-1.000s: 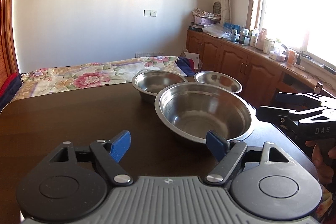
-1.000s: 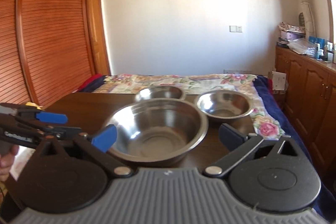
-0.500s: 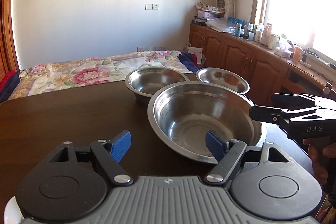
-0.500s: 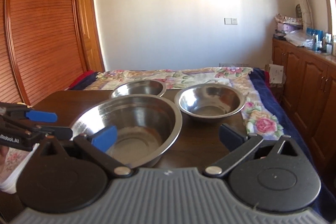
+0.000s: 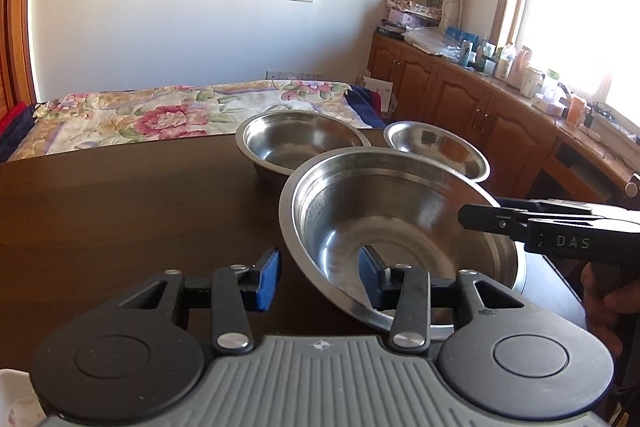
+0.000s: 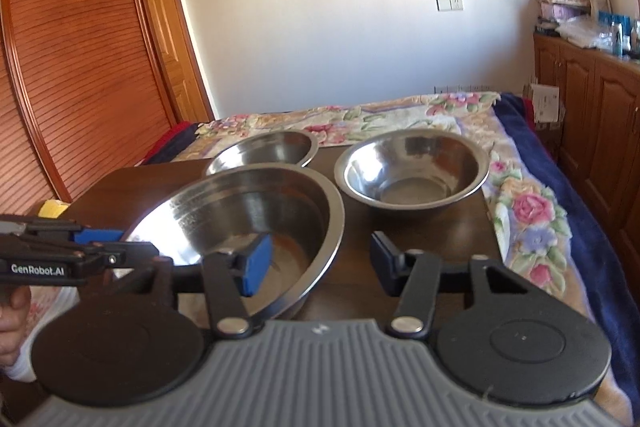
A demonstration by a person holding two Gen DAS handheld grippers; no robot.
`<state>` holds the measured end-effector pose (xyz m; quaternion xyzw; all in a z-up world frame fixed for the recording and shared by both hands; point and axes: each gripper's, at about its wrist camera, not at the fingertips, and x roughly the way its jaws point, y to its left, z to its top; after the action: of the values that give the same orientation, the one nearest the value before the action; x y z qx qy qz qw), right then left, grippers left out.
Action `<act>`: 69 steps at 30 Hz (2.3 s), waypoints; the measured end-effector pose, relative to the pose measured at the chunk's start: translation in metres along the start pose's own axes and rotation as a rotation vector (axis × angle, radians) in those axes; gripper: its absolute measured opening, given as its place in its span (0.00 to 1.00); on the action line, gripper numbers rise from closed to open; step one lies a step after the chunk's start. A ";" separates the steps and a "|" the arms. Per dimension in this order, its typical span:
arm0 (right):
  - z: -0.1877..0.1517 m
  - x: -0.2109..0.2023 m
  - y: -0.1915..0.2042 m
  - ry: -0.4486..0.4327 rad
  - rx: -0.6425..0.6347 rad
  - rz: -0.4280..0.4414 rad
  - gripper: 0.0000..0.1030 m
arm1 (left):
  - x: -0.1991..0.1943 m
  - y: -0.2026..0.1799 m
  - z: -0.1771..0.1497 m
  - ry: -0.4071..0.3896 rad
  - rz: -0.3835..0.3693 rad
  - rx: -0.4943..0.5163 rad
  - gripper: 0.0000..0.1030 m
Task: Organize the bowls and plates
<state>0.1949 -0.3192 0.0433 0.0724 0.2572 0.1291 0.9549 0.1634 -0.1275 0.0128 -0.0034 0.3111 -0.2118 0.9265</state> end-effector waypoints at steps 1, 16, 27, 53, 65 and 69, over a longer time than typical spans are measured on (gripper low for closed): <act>0.000 0.001 -0.001 0.006 0.014 0.006 0.48 | 0.001 0.000 0.000 0.000 -0.002 -0.001 0.44; 0.000 0.005 -0.001 0.039 0.048 0.041 0.26 | 0.000 0.000 -0.002 0.001 -0.015 0.006 0.33; -0.004 -0.016 0.006 0.003 0.058 0.062 0.25 | -0.026 -0.002 -0.006 -0.035 -0.037 0.020 0.33; -0.035 -0.052 0.043 0.002 0.049 0.059 0.26 | -0.073 0.002 -0.045 -0.019 -0.062 0.049 0.33; -0.052 -0.064 0.054 0.023 0.035 0.041 0.26 | -0.080 0.003 -0.064 0.003 -0.075 0.053 0.33; -0.057 -0.064 0.054 0.032 0.041 0.038 0.26 | -0.081 0.002 -0.068 0.010 -0.076 0.058 0.33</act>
<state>0.1015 -0.2821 0.0360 0.0947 0.2736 0.1433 0.9464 0.0668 -0.0854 0.0044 0.0126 0.3089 -0.2557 0.9160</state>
